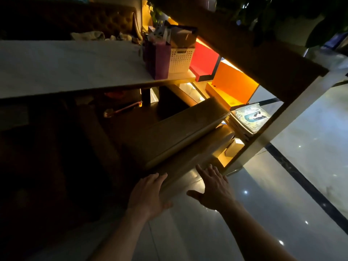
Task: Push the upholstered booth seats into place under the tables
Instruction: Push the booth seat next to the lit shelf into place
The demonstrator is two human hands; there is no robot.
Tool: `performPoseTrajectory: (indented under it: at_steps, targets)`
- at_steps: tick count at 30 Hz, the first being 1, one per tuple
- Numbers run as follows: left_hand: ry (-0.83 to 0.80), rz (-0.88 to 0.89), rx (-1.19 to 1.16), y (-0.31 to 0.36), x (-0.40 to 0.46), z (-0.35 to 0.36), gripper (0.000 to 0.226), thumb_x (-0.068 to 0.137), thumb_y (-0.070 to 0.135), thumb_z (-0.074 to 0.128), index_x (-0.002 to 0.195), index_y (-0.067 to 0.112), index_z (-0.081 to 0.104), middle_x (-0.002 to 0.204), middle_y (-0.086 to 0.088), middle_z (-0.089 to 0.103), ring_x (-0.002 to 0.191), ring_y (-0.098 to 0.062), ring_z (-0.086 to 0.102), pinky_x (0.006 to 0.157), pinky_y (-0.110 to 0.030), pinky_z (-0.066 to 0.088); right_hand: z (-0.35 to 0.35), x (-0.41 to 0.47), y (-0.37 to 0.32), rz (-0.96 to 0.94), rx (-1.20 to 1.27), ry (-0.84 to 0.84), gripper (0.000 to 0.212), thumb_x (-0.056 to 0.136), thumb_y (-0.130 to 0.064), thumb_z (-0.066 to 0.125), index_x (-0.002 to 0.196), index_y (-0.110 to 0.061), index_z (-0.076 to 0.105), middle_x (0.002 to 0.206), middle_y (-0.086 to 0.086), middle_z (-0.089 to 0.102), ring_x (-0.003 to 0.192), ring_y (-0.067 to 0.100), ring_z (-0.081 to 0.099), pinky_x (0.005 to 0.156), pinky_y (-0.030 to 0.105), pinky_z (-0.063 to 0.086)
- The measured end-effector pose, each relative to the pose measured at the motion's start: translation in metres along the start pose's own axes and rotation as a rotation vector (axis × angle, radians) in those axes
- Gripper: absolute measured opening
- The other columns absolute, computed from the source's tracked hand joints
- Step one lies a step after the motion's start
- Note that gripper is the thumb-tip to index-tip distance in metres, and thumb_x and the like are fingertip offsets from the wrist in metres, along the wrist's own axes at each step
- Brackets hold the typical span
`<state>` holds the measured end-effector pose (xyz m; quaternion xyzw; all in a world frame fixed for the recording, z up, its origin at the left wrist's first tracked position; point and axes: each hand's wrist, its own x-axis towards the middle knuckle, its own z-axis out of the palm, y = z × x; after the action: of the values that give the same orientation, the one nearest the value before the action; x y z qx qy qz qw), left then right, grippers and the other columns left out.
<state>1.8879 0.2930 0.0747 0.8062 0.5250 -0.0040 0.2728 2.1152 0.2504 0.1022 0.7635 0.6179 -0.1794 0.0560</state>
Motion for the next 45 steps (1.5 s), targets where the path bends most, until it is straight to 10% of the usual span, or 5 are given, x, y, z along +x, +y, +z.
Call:
performPoseTrajectory:
  at_steps: [17, 38, 45]
  targets:
    - [0.183, -0.411, 0.040, 0.044, 0.144, 0.106, 0.096, 0.084, 0.062, 0.062, 0.153, 0.044, -0.002, 0.162, 0.012, 0.007, 0.147, -0.017, 0.010, 0.118, -0.043, 0.021, 0.039, 0.262, 0.139, -0.431, -0.172, -0.071, 0.125, 0.069, -0.076, 0.067, 0.151, -0.040, -0.020, 0.162, 0.010, -0.024, 0.148, 0.034, -0.022, 0.122, 0.058, 0.006]
    - [0.314, -0.448, 0.052, 0.012, 0.076, 0.132, 0.084, 0.083, 0.054, 0.068, 0.152, 0.041, 0.022, 0.151, 0.014, 0.030, 0.140, -0.020, 0.020, 0.114, -0.046, 0.031, 0.103, 0.164, 0.112, -0.366, -0.205, 0.157, 0.114, 0.072, -0.091, 0.039, 0.158, -0.022, 0.008, 0.161, 0.027, 0.013, 0.149, 0.045, 0.011, 0.117, 0.064, 0.018]
    - [0.272, -0.350, 0.110, -0.012, 0.002, 0.142, 0.094, 0.077, 0.067, 0.063, 0.154, 0.041, 0.016, 0.154, 0.016, 0.029, 0.143, -0.017, 0.021, 0.121, -0.046, 0.013, 0.129, 0.090, 0.093, -0.338, -0.217, 0.132, 0.109, 0.076, -0.091, 0.029, 0.157, -0.020, 0.017, 0.157, 0.029, 0.025, 0.144, 0.048, 0.027, 0.108, 0.065, 0.033]
